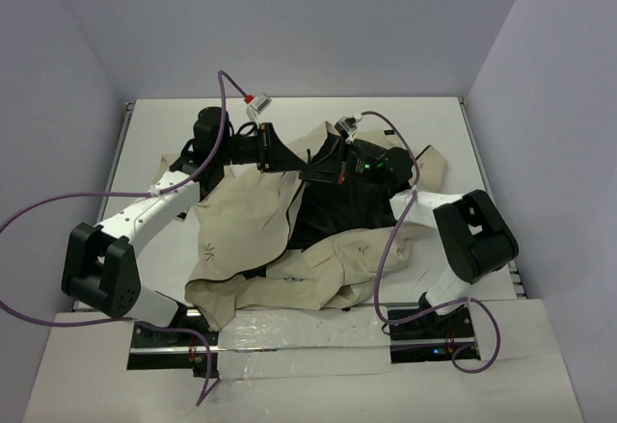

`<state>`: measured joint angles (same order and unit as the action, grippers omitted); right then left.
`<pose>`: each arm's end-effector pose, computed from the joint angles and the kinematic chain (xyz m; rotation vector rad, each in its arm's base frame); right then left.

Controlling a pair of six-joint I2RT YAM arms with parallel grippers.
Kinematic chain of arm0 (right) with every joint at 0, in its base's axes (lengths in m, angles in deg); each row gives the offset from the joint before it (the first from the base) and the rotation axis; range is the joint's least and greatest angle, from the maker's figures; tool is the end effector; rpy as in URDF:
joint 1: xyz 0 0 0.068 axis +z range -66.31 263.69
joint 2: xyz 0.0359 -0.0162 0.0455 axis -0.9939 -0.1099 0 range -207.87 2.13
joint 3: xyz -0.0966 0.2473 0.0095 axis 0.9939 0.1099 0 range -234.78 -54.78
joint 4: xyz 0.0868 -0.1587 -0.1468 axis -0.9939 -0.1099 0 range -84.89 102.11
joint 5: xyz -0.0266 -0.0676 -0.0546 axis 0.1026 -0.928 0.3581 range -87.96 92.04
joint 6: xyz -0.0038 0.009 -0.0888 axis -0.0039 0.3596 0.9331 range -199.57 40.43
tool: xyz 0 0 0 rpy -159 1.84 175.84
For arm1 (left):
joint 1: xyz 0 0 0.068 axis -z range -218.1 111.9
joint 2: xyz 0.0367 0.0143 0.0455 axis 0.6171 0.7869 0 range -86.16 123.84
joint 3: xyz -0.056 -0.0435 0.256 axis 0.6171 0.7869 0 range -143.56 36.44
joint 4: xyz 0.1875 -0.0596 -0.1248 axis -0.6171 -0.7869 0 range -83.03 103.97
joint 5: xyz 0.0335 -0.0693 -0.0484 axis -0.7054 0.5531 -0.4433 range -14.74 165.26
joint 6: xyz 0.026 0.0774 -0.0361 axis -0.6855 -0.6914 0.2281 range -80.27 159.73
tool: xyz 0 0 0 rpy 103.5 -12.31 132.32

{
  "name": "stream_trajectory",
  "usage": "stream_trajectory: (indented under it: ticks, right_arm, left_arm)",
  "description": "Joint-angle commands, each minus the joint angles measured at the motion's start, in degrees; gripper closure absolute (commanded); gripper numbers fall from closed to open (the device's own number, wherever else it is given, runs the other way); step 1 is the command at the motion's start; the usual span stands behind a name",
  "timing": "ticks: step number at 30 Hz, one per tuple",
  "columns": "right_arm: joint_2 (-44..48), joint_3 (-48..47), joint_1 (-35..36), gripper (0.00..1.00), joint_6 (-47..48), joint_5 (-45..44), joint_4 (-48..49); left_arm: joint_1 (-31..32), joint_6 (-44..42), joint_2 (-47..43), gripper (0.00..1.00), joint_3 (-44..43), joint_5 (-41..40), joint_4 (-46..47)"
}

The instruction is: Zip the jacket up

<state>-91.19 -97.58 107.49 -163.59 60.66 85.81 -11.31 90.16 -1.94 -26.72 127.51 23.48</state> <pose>0.2686 0.1928 0.2877 -0.3130 1.7239 2.0759 0.2716 -0.2076 0.3231 0.3579 2.0289 -1.7075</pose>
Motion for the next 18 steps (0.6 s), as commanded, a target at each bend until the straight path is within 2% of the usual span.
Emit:
stream_trajectory:
  ticks: [1,4,8,10,11,13,14,17,18]
  right_arm:
    - [2.1,-2.2,0.0,1.00,1.6,0.2,2.8]
    - [2.6,-1.7,0.1,1.00,3.0,0.6,1.0]
    - [4.1,-1.0,0.2,0.97,6.7,1.0,-3.7]
    - [5.5,-0.7,0.0,0.80,10.0,1.1,-8.0]
    - [7.0,-0.8,0.1,0.66,14.5,1.1,-14.3]
    - [10.7,-1.5,0.1,0.53,22.0,-0.6,-25.2]
    - [13.3,-3.5,0.1,0.39,31.0,-3.1,-38.3]
    - [16.5,-9.4,0.2,0.26,44.1,-6.9,-57.8]
    - [18.2,-11.6,0.1,0.19,50.3,-8.5,-67.4]
  left_arm:
    - [0.8,0.7,0.5,0.86,-1.8,-0.4,2.6]
    - [0.8,2.4,0.9,1.00,-1.5,-0.1,4.3]
    - [0.7,4.9,0.9,1.00,-0.2,0.1,7.6]
    - [0.6,5.8,0.9,1.00,0.3,-0.2,7.9]
    - [0.6,5.8,0.6,1.00,0.5,-1.3,7.6]
    - [0.4,5.8,-0.7,1.00,1.5,-3.5,6.8]
    - [0.1,6.1,-1.0,1.00,1.9,-4.9,7.1]
    - [-0.6,6.3,-2.4,1.00,3.2,-6.4,6.9]
    - [-1.1,6.8,-2.8,1.00,4.0,-6.5,7.5]
